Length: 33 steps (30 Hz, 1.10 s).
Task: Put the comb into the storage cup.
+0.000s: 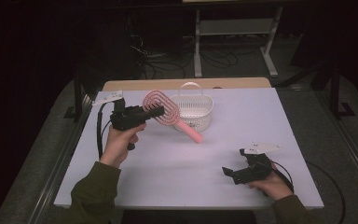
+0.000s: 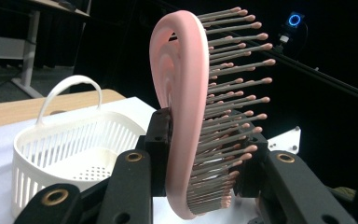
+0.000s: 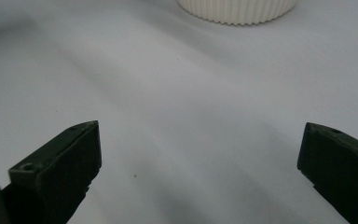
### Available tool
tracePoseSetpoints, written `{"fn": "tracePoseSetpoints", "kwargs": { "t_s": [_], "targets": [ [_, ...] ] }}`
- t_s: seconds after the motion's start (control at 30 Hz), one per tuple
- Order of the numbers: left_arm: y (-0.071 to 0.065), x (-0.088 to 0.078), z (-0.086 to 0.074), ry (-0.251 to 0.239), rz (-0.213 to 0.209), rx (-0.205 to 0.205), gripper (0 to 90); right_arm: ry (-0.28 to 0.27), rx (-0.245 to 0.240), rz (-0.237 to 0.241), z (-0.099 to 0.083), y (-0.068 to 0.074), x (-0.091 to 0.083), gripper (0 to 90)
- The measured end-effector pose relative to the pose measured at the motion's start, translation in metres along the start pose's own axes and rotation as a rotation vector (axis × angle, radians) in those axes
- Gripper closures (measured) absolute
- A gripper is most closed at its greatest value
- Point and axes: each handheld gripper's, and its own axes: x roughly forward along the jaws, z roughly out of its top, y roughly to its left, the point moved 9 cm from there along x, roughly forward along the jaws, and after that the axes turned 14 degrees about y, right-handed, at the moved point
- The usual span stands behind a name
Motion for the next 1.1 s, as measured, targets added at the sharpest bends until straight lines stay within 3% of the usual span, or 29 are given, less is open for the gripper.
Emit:
{"fn": "tracePoseSetpoints", "kwargs": {
  "t_s": [0.67, 1.1],
  "targets": [
    [0.017, 0.004, 0.032, -0.034, 0.004, -0.001, 65.7, 0.001, -0.015, -0.002, 0.0, 0.002, 0.0, 0.0],
    [0.035, 0.01, 0.053, -0.048, 0.038, 0.012, 65.7, 0.008, -0.016, 0.007, 0.0, 0.003, 0.0, 0.0]
  ]
}}
